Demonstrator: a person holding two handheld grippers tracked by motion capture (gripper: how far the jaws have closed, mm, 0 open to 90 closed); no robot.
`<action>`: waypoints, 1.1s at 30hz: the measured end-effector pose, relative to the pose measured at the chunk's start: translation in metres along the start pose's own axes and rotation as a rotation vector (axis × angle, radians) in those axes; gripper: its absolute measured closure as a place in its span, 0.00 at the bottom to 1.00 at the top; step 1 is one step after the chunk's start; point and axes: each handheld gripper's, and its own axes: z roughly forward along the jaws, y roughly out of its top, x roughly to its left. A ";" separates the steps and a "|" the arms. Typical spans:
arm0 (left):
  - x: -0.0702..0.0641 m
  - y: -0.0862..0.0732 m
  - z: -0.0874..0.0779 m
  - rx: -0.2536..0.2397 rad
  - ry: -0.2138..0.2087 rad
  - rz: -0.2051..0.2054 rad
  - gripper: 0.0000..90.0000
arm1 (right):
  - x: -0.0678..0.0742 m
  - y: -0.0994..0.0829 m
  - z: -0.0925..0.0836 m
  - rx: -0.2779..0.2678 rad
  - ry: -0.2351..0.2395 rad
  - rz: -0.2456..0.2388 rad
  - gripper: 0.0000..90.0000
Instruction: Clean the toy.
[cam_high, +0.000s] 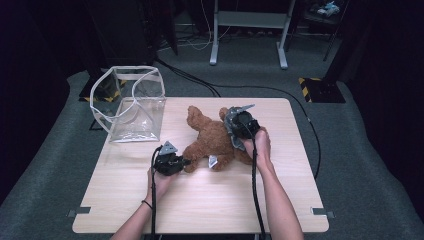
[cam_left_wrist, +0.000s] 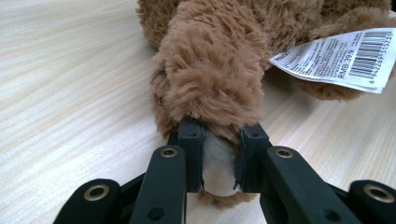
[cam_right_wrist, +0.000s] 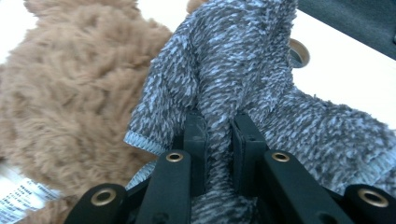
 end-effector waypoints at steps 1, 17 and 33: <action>-0.001 -0.001 0.000 -0.011 0.001 -0.005 0.85 | -0.002 -0.001 -0.001 -0.003 -0.003 -0.001 0.88; 0.000 -0.009 0.001 -0.040 -0.007 -0.047 0.81 | -0.038 -0.013 -0.024 -0.033 -0.059 0.097 0.87; 0.002 -0.011 0.003 -0.041 -0.010 -0.047 0.82 | 0.010 0.029 0.016 0.029 -0.021 -0.104 0.88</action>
